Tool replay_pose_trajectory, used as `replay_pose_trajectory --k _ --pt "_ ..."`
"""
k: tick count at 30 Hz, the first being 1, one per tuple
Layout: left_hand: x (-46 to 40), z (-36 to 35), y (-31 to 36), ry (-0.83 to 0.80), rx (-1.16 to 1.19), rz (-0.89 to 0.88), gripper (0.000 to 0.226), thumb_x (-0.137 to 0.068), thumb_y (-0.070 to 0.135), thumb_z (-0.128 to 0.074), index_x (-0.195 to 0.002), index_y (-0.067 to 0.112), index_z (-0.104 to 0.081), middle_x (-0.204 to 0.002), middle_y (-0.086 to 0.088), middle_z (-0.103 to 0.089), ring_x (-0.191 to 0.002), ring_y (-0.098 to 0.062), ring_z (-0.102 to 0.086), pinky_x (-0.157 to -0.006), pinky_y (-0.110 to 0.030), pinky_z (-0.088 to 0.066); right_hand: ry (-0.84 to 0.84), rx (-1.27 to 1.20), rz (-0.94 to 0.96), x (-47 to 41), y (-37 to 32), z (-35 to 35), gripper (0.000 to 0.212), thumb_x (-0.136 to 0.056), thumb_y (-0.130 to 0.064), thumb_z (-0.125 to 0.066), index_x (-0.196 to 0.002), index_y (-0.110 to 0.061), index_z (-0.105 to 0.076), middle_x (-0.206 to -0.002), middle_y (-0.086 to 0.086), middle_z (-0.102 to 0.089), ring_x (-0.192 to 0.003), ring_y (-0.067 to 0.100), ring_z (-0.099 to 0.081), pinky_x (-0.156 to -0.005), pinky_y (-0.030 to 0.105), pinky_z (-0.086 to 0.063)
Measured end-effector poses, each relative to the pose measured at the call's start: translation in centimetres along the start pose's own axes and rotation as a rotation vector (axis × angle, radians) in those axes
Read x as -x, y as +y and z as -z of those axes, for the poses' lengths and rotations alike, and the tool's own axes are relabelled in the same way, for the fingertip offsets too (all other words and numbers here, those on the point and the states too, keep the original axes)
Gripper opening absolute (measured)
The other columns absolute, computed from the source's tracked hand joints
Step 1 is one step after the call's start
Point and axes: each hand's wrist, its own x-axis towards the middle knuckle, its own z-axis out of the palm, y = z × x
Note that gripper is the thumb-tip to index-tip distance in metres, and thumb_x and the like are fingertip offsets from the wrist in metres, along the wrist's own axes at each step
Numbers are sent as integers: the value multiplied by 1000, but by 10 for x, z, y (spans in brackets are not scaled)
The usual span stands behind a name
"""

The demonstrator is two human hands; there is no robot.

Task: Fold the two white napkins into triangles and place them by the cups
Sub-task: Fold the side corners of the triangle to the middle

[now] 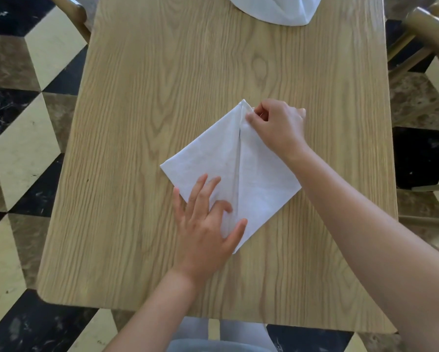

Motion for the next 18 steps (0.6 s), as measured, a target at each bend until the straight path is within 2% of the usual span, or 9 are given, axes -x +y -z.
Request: replay_pose_trajectory --k 2,4,11,13,14,16,18 --pt "5 -1 7 10 37 68 32 -80 47 -58 -65 19 -63 -127 -5 -55 -132 -20 -37 -112 -55 -10 -2 0 1 0 1 -1 20 -89 -31 -50 -73 -18 -54 -60 -14 -44 -69 15 -47 -81 30 -23" --pt "9 -3 12 5 73 108 33 -79 45 -59 -58 19 -60 -122 -4 -57 -128 -20 -40 -111 -54 -13 3 -1 6 0 1 -1 20 -89 -31 -50 -73 -19 -53 -63 -12 -46 -69 16 -47 -81 31 -23" --pt "24 -8 17 -27 195 118 28 -82 33 -58 -61 15 -52 -119 -1 -55 -123 -16 -42 -114 -50 -12 95 10 77 5 3 -7 22 -92 -36 -47 -76 -21 -50 -72 -3 -62 -66 17 -50 -80 31 -23" --pt "22 -6 17 -11 170 107 17 -82 32 -57 -75 17 -57 -121 -2 -55 -122 -19 -46 -113 -49 -15 129 27 102 7 4 -10 22 -92 -37 -47 -78 -20 -49 -72 -1 -64 -67 20 -52 -79 31 -24" --pt "20 -4 17 1 142 83 16 -83 32 -55 -89 17 -58 -126 -3 -54 -125 -20 -45 -113 -49 -17 145 27 108 8 4 -11 21 -92 -36 -48 -80 -18 -50 -72 1 -64 -68 21 -53 -80 32 -25" --pt "11 -3 17 -14 71 -2 36 -89 30 -47 -122 17 -51 -143 -5 -43 -137 -19 -32 -114 -49 -15 180 31 121 8 5 -12 20 -90 -33 -49 -88 -14 -53 -70 1 -64 -67 22 -55 -81 33 -27" --pt "-4 -3 19 -68 -23 -83 50 -94 31 -36 -142 16 -34 -154 -5 -26 -144 -18 -18 -115 -50 -11 211 65 151 10 6 -14 21 -90 -33 -50 -96 -13 -53 -72 -5 -58 -66 18 -53 -80 33 -29"
